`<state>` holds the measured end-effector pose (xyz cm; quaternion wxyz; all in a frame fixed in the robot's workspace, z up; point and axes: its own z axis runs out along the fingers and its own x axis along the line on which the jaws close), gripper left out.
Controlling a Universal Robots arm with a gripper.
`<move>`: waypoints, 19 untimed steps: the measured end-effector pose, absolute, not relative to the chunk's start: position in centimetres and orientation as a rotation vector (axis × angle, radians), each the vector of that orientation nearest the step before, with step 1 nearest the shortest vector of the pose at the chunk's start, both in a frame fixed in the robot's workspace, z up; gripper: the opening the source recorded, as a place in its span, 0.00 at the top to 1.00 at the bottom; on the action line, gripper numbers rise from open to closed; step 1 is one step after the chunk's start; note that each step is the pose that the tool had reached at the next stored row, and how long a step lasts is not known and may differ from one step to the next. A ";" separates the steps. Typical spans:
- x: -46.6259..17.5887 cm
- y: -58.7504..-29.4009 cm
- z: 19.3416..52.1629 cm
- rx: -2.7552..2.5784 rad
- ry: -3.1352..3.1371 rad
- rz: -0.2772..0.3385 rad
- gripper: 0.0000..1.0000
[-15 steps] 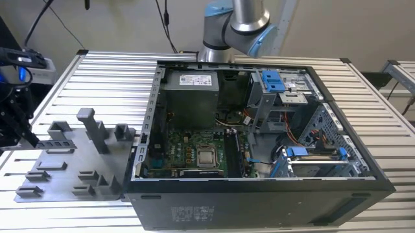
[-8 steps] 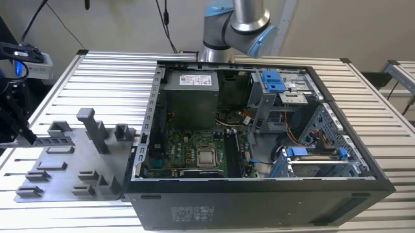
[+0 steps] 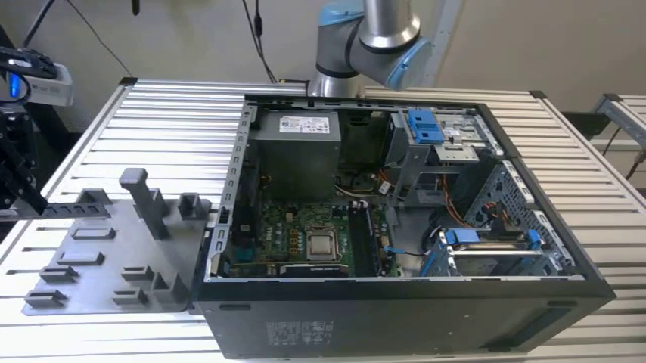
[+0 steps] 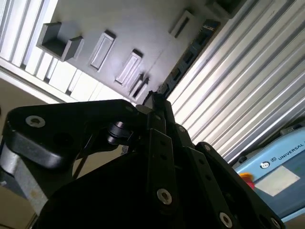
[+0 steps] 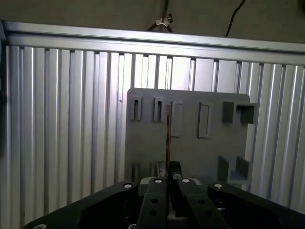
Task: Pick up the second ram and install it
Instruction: 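Pick up the second ram and move it above second insertion slot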
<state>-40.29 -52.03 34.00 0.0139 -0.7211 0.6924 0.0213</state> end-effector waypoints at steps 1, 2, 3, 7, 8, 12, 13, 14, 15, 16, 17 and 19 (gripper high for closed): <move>-40.3 -52.0 34.3 -2.246 2.156 0.066 0.86; -40.3 -52.0 34.6 -2.245 2.156 0.066 0.86; -40.3 -52.0 34.8 -2.246 2.156 0.066 0.86; -40.3 -52.0 35.7 -2.245 2.156 0.066 0.86; -40.3 -52.0 35.9 -2.245 2.156 0.067 0.86; -40.3 -52.0 36.5 -2.245 2.156 0.067 0.86; -40.3 -52.0 36.6 -2.245 2.156 0.067 0.86; -40.3 -52.0 36.8 -2.245 2.156 0.066 0.86; -40.3 -52.0 36.9 -2.245 2.156 0.066 0.86; -40.3 -52.0 37.1 -2.245 2.156 0.066 0.86; -40.3 -52.0 37.3 -2.245 2.156 0.066 0.86; -40.3 -52.0 37.7 -2.246 2.156 0.066 0.86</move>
